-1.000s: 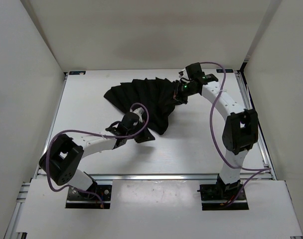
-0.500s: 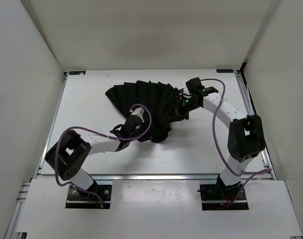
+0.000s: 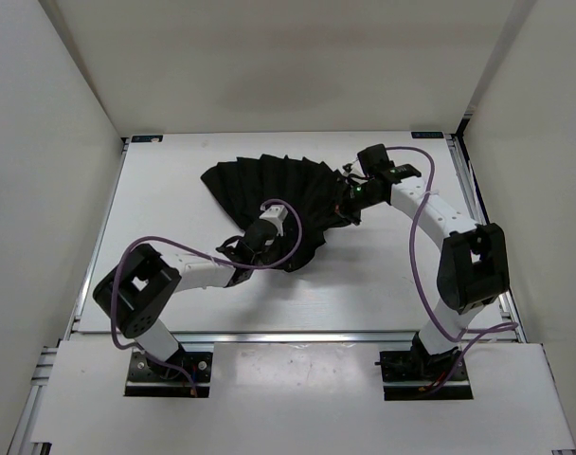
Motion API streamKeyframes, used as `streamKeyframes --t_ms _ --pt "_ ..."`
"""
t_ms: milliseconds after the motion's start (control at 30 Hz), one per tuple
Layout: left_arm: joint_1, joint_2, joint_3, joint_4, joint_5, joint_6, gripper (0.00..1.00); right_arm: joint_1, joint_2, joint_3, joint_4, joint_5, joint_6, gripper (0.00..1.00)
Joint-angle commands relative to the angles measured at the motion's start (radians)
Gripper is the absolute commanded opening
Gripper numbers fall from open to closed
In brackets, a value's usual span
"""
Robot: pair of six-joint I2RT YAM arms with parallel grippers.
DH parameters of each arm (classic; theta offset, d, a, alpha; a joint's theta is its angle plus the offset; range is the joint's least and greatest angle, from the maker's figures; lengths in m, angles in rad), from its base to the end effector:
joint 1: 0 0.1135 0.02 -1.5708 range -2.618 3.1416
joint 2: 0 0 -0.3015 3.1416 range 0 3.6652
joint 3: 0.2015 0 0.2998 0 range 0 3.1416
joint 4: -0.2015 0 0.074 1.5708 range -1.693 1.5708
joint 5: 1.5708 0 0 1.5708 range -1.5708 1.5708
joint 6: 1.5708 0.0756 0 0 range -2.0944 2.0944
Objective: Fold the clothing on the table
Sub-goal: Flatten the skirt out
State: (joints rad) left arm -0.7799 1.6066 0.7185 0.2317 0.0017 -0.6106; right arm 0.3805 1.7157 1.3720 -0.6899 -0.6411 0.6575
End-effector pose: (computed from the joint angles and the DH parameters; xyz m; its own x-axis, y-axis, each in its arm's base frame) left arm 0.2709 -0.2681 0.1335 -0.7592 -0.0555 -0.6485 0.3282 0.8278 -0.4551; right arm 0.3817 0.2014 0.2537 -0.9870 0.1328 -0.0910 0.0270 0.6940 0.7194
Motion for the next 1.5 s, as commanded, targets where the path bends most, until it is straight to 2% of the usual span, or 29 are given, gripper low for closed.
streamKeyframes --t_ms 0,133,233,367,500,600,867,1033,1200,1367,1467 --pt "0.018 0.016 -0.016 0.049 0.027 -0.024 0.56 -0.003 -0.028 0.036 0.010 -0.032 0.014 0.00" --pt "-0.033 0.042 0.007 0.040 0.000 -0.015 0.48 -0.009 -0.039 0.041 0.023 -0.040 0.024 0.00" --pt "-0.055 0.068 0.019 0.035 -0.094 -0.012 0.49 -0.009 -0.059 0.038 0.026 -0.055 0.034 0.00" --pt "-0.079 0.092 0.071 -0.067 -0.293 0.058 0.49 -0.015 -0.085 0.009 0.030 -0.072 0.042 0.00" --pt "-0.032 0.081 0.087 -0.162 -0.448 0.071 0.47 -0.035 -0.125 -0.025 0.024 -0.078 0.045 0.00" --pt "0.028 0.049 0.067 -0.157 -0.506 0.060 0.47 -0.052 -0.156 -0.071 0.004 -0.103 0.036 0.00" --pt "0.172 -0.003 0.071 -0.121 -0.556 0.055 0.49 -0.117 -0.240 -0.246 0.030 -0.183 0.068 0.00" --pt "0.257 -0.036 0.111 -0.184 -0.539 0.052 0.49 -0.137 -0.271 -0.323 0.076 -0.210 0.099 0.00" --pt "0.347 -0.137 0.099 -0.232 -0.480 0.052 0.48 -0.143 -0.277 -0.346 0.110 -0.215 0.102 0.00" --pt "0.327 -0.206 0.066 -0.290 -0.526 0.091 0.50 -0.137 -0.257 -0.340 0.131 -0.229 0.102 0.00" --pt "0.378 -0.267 -0.011 -0.305 -0.482 0.026 0.51 -0.130 -0.249 -0.332 0.130 -0.226 0.093 0.00"
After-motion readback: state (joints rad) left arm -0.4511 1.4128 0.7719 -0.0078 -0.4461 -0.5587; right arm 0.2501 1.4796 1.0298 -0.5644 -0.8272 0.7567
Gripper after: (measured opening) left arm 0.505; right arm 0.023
